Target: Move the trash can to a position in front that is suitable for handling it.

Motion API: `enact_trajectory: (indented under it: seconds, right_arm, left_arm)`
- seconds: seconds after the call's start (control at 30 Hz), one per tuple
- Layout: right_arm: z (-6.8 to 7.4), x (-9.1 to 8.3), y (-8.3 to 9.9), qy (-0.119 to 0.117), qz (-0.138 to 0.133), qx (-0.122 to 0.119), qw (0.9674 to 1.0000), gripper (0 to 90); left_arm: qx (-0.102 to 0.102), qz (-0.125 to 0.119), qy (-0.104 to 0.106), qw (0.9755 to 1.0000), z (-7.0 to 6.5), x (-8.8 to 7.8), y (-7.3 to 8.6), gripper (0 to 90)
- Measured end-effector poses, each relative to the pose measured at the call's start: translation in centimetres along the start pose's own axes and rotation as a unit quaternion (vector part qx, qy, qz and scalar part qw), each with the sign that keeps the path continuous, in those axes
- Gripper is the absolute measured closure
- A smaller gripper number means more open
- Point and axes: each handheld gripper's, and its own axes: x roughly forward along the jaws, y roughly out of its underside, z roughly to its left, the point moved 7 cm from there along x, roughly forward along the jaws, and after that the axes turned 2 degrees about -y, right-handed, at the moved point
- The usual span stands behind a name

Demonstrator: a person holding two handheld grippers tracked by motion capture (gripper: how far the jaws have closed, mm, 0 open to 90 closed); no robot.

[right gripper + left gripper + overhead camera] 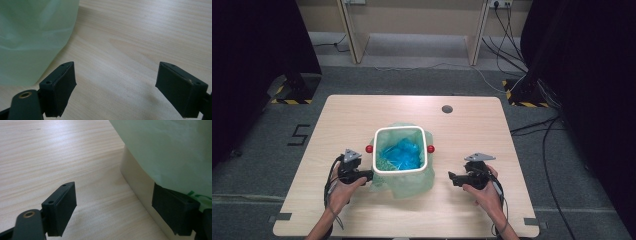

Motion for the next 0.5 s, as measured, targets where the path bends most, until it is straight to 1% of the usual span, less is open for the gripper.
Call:
enact_trajectory:
  seconds: [0.13,0.27,0.4,0.5]
  right_arm:
    - [0.2,0.3,-0.5,-0.006,-0.003,0.006,1.0000,16.3]
    - [0.6,0.6,-0.9,-0.013,-0.006,0.005,0.9999,16.3]
    - [1.0,0.8,-1.1,-0.025,-0.010,0.014,0.9995,16.3]
    - [1.2,0.7,-1.4,-0.030,-0.015,0.013,0.9993,16.3]
  left_arm:
    - [0.003,0.002,0.001,1.0000,-0.5,0.4,-0.5,18.8]
    - [0.013,0.005,0.008,0.9999,-1.5,0.9,-0.8,18.9]
    - [0.022,0.006,0.017,0.9996,-2.5,1.3,-1.1,18.8]
    - [0.020,0.003,0.022,0.9995,-2.8,1.3,-1.2,18.8]
